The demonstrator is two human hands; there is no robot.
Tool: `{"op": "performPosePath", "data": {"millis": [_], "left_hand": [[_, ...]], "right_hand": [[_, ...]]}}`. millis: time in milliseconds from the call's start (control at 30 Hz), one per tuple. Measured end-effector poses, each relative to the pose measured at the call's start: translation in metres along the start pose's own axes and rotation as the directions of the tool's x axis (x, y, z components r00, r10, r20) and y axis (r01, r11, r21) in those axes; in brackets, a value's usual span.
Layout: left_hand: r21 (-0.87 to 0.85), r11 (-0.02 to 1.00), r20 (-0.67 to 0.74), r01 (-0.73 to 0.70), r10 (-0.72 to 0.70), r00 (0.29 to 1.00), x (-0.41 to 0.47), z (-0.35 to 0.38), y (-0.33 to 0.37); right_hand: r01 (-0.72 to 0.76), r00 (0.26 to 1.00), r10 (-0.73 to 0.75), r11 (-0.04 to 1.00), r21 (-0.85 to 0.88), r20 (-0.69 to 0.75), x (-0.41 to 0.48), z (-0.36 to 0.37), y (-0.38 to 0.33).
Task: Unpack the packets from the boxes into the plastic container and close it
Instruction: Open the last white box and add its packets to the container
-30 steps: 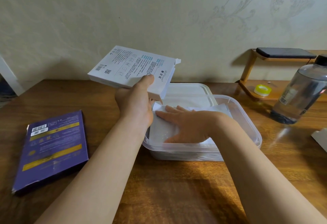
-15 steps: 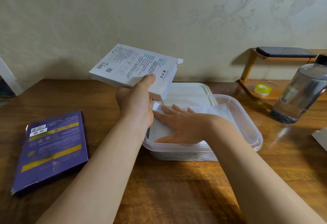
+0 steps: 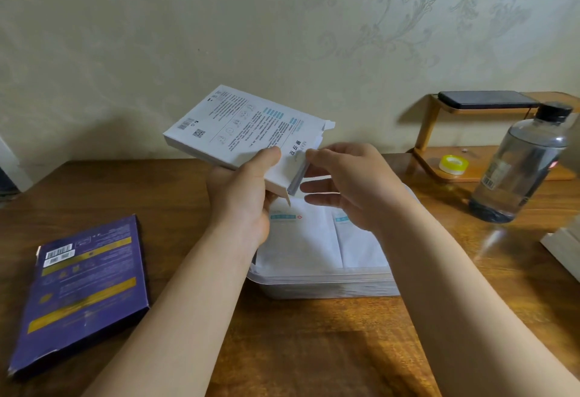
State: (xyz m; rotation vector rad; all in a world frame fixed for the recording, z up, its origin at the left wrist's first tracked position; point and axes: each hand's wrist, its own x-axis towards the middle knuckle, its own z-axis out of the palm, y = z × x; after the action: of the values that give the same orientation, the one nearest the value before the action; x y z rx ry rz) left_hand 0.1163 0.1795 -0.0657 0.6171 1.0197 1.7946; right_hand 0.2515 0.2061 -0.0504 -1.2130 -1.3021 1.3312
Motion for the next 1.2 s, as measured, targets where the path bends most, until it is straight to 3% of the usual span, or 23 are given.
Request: {"op": "performPosePath", "data": {"millis": [300,600,867,1200], "left_hand": [[0.023,1.000,0.028,0.004,-0.005,1.000,-0.004,0.003,-0.003],[0.008,1.000,0.069,0.030,-0.030,0.997,-0.005,0.007,-0.003],[-0.049,0.994,0.006,0.102,-0.102,0.995,-0.001,0.006,-0.001],[-0.148,0.981,-0.015,0.125,-0.129,0.992,0.015,-0.004,0.002]], "right_hand": [[-0.128,0.992,0.120,0.961,0.244,0.045,-0.009,-0.005,-0.012],[-0.114,0.984,0.145,0.958,0.265,-0.099,-0.001,-0.004,-0.008],[-0.141,0.986,0.164,0.926,0.350,-0.037,-0.002,-0.002,-0.007],[-0.105,0.992,0.122,0.940,0.326,-0.033,0.001,-0.021,-0.013]]}}
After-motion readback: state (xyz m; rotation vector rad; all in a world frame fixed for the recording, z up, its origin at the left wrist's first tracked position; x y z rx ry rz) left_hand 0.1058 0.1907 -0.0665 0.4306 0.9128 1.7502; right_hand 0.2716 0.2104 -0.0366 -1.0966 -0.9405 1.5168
